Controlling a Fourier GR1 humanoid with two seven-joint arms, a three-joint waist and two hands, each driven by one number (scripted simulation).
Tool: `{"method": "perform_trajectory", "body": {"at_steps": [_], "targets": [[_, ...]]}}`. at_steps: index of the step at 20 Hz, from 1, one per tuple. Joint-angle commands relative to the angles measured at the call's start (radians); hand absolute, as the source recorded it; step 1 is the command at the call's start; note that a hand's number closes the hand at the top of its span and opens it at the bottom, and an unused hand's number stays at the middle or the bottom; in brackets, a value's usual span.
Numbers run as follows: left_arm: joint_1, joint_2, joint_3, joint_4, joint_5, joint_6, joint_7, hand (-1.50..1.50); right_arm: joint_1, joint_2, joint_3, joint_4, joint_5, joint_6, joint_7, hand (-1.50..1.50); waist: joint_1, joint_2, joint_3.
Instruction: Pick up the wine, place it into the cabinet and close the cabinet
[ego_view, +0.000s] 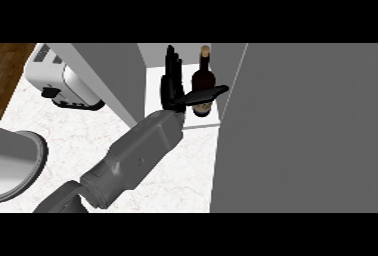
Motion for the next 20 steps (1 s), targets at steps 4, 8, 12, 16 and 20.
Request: {"method": "perform_trajectory", "body": {"at_steps": [4,8,12,16,20], "targets": [[0.057,-0.001,-0.059,-0.137,0.044,0.019,-0.057,-1.50,-0.021,-0.004,-0.024,0.030,-0.002,-0.007,0.003,-1.50,0.031,-0.008,0.000],[0.091,-0.001,-0.096,-0.124,0.042,-0.049,-0.060,-1.50,0.011,-0.002,-0.002,-0.047,-0.003,-0.022,0.046,-1.50,0.035,-0.010,0.000],[0.092,-0.001,-0.125,-0.134,0.031,-0.043,-0.088,-1.50,0.023,0.015,0.069,-0.077,0.062,-0.053,0.072,-1.50,0.045,-0.014,0.000],[0.133,-0.001,-0.149,-0.215,0.033,0.005,-0.116,-1.50,0.036,-0.008,-0.003,-0.076,-0.002,-0.036,0.074,-1.50,0.057,-0.017,0.001],[0.182,-0.001,-0.154,-0.219,0.003,-0.016,-0.136,-1.50,-0.005,-0.022,-0.048,-0.024,-0.011,-0.031,0.046,-1.50,0.073,-0.019,0.001]]}}
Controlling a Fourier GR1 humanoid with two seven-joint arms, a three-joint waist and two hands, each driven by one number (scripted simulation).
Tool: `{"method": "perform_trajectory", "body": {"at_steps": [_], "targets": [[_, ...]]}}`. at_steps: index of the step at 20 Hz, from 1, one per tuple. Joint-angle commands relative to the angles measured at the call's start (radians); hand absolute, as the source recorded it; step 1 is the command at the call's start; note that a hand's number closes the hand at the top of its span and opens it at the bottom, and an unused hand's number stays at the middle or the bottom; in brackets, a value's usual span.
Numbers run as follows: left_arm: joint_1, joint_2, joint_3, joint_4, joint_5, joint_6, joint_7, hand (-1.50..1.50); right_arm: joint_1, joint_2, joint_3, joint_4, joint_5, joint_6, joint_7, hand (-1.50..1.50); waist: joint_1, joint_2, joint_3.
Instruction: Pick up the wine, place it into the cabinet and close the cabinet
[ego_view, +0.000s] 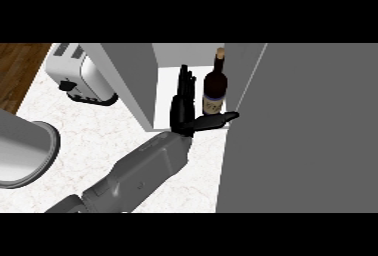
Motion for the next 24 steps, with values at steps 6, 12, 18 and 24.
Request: {"method": "perform_trajectory", "body": {"at_steps": [6,12,18,24], "targets": [[0.133,-0.003,0.001,-0.139,-0.123,0.075,-0.062,-1.50,0.079,-0.007,-0.008,-0.100,-0.016,-0.008,0.029,-1.50,0.032,-0.010,0.000],[0.211,0.062,0.036,-0.318,-0.232,0.081,-0.008,-1.50,0.018,-0.057,-0.111,-0.112,-0.100,-0.006,0.103,-1.50,0.041,-0.011,0.001],[0.305,0.206,-0.001,-0.533,-0.329,0.047,0.097,-1.50,0.023,0.015,0.019,-0.038,0.071,-0.042,0.017,-1.50,0.049,-0.012,0.000],[0.438,0.303,-0.027,-0.793,-0.443,0.121,0.130,-1.50,0.048,-0.007,0.025,-0.055,0.092,-0.017,0.002,-1.50,0.047,-0.012,0.000]]}}
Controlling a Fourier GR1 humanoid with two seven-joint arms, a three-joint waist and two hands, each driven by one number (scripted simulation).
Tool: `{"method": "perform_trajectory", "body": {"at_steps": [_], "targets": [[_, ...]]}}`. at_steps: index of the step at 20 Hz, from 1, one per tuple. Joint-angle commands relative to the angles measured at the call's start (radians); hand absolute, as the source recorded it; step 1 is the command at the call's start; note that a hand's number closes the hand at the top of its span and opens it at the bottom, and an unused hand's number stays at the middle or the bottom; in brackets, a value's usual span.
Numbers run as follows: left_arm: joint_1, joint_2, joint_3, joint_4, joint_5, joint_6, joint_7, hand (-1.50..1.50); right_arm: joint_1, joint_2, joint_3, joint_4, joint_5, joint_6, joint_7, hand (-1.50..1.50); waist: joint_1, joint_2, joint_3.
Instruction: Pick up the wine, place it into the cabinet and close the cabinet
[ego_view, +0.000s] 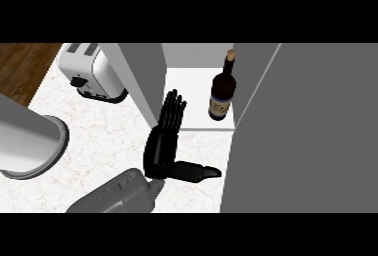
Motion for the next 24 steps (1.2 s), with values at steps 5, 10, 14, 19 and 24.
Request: {"method": "perform_trajectory", "body": {"at_steps": [5,10,14,19,24], "targets": [[0.143,0.188,0.016,-0.256,-0.089,-0.064,0.071,-1.50,0.035,-0.065,0.010,-0.059,-0.114,0.092,0.065,1.50,-0.002,0.000,0.000],[0.284,0.322,-0.016,-0.466,-0.130,-0.092,0.060,1.50,0.040,-0.099,0.039,-0.057,-0.128,0.187,-0.001,1.50,0.007,-0.001,0.000],[0.390,0.483,0.066,-0.550,-0.119,-0.200,0.034,1.50,0.056,-0.117,0.056,-0.089,-0.188,0.204,0.060,1.50,0.008,0.000,-0.001],[0.487,0.535,0.110,-0.569,-0.103,-0.265,0.016,1.50,0.106,-0.073,0.190,-0.153,-0.218,0.196,0.111,1.50,0.001,0.000,-0.001],[0.587,0.692,0.226,-0.681,-0.054,-0.321,0.010,-1.50,0.058,-0.033,0.378,-0.174,-0.148,0.157,0.204,1.50,0.010,-0.003,-0.002]]}}
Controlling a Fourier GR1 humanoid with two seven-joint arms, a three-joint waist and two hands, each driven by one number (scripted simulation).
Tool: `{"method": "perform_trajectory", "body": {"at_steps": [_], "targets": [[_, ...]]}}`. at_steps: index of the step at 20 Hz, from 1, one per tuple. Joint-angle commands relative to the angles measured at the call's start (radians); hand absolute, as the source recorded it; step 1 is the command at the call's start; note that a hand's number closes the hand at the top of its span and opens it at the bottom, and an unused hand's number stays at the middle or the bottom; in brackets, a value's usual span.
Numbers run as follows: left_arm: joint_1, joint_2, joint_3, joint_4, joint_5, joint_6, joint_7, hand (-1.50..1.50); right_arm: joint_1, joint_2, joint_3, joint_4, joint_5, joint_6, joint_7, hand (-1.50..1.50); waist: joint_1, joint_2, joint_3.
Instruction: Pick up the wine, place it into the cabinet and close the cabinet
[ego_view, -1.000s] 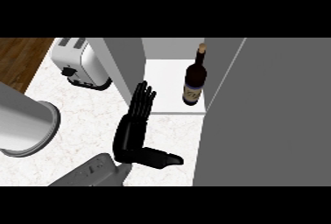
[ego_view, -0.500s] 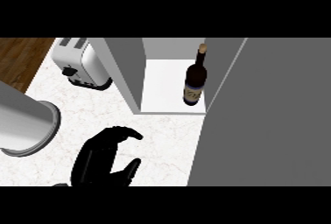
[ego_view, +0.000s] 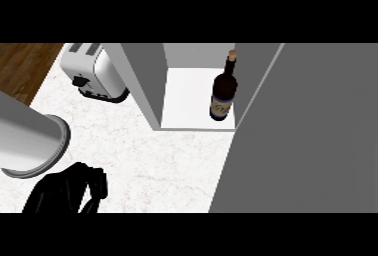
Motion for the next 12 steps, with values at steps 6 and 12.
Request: {"method": "perform_trajectory", "body": {"at_steps": [6,12], "targets": [[0.202,0.187,0.208,-0.039,0.138,-0.195,-0.056,-1.50,-0.170,0.077,0.379,-0.036,0.146,-0.230,0.165,1.50,0.011,-0.004,-0.002],[0.335,0.245,0.272,0.014,0.155,-0.287,-0.133,-1.50,-0.283,0.078,0.571,0.048,0.229,-0.387,0.206,1.50,0.024,-0.009,-0.003]]}}
